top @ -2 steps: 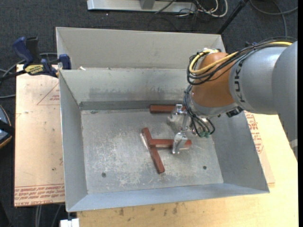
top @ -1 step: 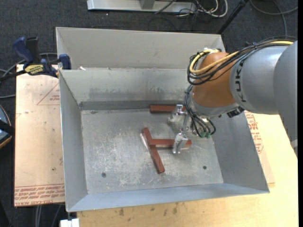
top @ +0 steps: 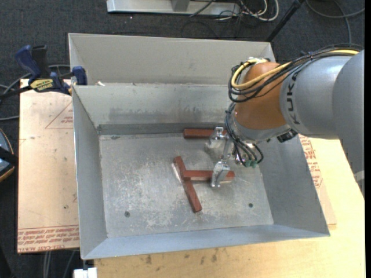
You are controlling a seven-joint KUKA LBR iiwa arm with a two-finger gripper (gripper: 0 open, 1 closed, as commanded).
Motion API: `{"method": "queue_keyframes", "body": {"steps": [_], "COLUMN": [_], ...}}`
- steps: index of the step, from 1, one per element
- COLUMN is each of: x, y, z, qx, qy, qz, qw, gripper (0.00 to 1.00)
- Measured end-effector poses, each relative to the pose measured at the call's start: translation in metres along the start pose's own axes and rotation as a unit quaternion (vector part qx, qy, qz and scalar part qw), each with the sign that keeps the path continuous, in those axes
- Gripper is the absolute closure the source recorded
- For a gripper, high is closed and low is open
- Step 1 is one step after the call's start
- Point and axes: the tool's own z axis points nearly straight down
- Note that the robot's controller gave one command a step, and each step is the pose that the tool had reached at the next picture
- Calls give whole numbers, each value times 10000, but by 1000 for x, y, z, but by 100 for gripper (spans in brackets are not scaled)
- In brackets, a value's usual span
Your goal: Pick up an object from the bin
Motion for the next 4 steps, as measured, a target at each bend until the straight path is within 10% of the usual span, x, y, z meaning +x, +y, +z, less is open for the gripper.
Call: {"method": "queue_keyframes", "body": {"steps": [1, 4], "x": [5, 6], "y": [2, 2], "z": [0, -6], "qx": [-3, 0], "qy": [-46, -20], "qz": [-6, -7], "qw": [10000, 10000], "gripper": [100, 100]}}
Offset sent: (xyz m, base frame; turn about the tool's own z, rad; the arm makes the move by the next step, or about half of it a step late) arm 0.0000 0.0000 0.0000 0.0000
